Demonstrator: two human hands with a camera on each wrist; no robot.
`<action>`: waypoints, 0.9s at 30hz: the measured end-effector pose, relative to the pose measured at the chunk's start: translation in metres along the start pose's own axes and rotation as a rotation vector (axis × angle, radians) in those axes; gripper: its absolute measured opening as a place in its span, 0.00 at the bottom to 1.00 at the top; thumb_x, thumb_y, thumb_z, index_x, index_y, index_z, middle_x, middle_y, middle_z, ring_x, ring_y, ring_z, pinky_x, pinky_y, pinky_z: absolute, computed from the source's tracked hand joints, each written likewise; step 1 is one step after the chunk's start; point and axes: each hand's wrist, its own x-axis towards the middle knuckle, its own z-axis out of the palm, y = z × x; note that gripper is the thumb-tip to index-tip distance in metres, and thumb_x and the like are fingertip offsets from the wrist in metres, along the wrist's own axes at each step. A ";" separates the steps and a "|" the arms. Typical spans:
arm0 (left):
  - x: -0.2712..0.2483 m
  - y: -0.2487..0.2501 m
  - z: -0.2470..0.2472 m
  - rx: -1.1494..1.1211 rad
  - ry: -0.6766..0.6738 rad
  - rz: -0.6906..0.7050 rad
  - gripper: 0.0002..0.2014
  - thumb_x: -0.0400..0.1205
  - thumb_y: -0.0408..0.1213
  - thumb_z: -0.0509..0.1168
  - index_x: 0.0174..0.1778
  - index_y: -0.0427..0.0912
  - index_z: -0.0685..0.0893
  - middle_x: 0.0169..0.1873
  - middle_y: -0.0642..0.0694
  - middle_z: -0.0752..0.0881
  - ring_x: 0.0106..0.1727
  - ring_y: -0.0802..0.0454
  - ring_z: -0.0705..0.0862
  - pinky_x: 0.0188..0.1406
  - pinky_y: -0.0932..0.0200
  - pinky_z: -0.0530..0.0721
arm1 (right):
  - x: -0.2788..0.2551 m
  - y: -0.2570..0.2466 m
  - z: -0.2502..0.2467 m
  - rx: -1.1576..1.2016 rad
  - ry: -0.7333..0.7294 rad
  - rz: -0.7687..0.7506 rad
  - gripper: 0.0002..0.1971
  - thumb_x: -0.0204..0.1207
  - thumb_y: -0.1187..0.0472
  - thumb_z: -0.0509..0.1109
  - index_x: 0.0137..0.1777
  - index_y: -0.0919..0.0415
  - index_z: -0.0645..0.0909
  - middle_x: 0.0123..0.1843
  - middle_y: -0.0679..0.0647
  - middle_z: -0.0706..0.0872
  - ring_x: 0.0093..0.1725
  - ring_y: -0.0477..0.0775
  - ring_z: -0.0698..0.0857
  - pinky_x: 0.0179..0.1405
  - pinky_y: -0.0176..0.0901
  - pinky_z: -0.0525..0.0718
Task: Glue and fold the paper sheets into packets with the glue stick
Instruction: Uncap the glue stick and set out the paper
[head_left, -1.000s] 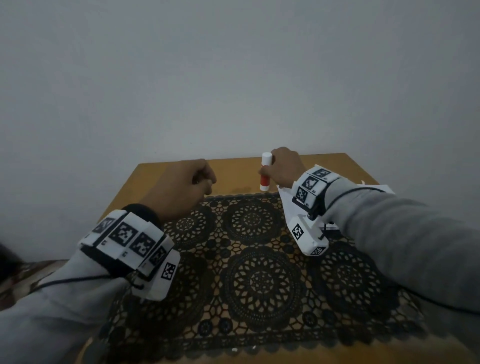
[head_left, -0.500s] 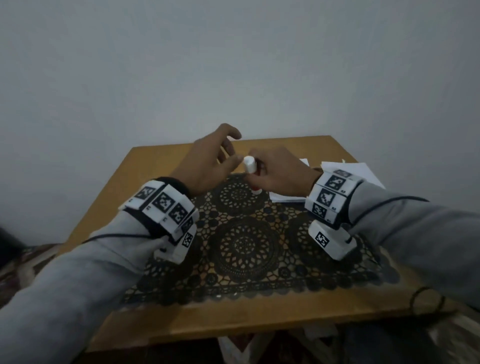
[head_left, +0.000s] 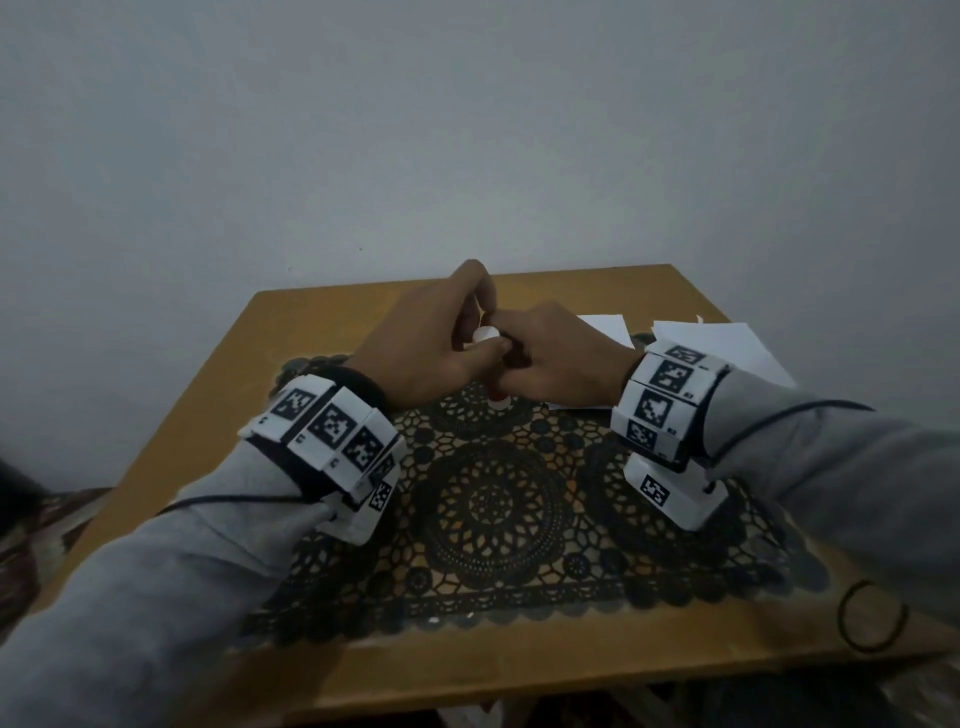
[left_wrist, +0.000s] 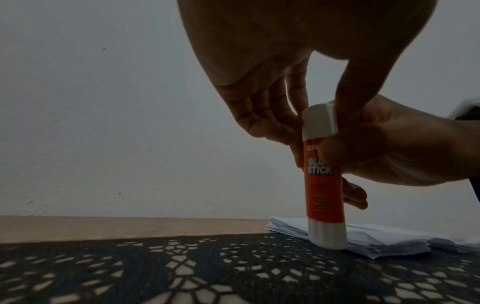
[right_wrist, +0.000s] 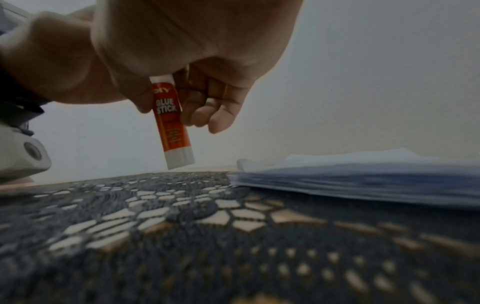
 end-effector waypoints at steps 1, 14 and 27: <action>0.000 -0.001 0.000 0.016 -0.010 -0.005 0.11 0.78 0.40 0.68 0.49 0.46 0.71 0.30 0.53 0.77 0.28 0.59 0.74 0.27 0.65 0.68 | 0.001 0.000 0.001 -0.010 -0.008 0.017 0.06 0.70 0.56 0.70 0.43 0.54 0.76 0.31 0.38 0.78 0.27 0.39 0.78 0.28 0.32 0.72; 0.005 -0.014 0.009 0.051 0.056 -0.087 0.04 0.83 0.38 0.64 0.50 0.45 0.83 0.40 0.52 0.82 0.38 0.64 0.76 0.34 0.73 0.68 | -0.012 0.008 -0.005 -0.204 -0.161 0.197 0.11 0.80 0.49 0.68 0.52 0.54 0.72 0.41 0.47 0.78 0.38 0.48 0.76 0.35 0.40 0.68; 0.011 -0.021 0.017 0.153 0.035 -0.253 0.15 0.83 0.50 0.62 0.41 0.40 0.79 0.30 0.51 0.78 0.31 0.57 0.72 0.28 0.60 0.66 | -0.011 0.002 -0.005 -0.211 -0.200 0.253 0.11 0.83 0.52 0.65 0.56 0.57 0.69 0.37 0.44 0.73 0.34 0.43 0.72 0.30 0.31 0.64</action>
